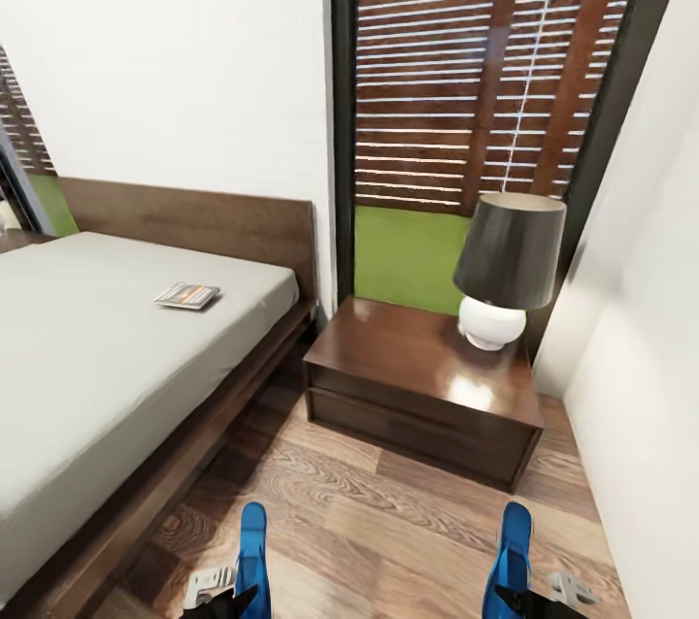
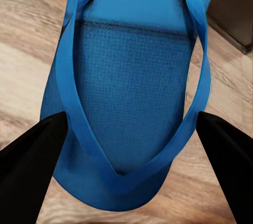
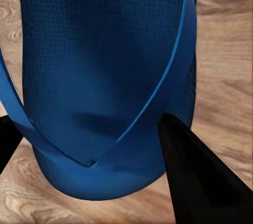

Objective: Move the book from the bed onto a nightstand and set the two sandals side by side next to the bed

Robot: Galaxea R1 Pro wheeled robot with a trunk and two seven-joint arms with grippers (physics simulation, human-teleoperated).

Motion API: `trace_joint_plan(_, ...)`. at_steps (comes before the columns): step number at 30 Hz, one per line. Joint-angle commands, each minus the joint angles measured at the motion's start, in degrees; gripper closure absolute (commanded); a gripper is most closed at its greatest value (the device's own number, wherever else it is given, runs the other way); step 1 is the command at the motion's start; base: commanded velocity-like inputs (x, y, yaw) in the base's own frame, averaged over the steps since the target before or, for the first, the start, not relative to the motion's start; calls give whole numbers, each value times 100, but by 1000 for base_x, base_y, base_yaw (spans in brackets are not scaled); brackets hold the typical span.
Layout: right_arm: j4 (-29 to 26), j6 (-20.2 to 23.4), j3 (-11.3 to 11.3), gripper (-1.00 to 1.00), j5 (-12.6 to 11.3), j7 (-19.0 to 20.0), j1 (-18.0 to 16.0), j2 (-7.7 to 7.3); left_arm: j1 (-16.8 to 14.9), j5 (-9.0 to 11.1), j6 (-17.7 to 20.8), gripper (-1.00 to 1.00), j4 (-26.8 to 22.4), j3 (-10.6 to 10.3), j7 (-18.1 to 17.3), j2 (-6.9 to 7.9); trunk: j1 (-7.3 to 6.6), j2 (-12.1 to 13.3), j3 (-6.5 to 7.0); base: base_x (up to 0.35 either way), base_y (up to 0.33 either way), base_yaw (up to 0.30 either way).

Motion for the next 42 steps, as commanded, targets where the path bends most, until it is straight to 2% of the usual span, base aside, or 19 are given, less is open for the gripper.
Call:
trace_joint_plan(1, -6, 54, -37, 100, -34, 10, 0, 0, -6, 20, -4, 100, 10, 17, -31, -3, -1, -2, -5, 0, 0, 290)
trace_joint_plan(42, -6, 54, -37, 100, -34, 10, 0, 0, -6, 20, -4, 100, 10, 15, -28, -10, -1, -2, -5, 0, 0, 290)
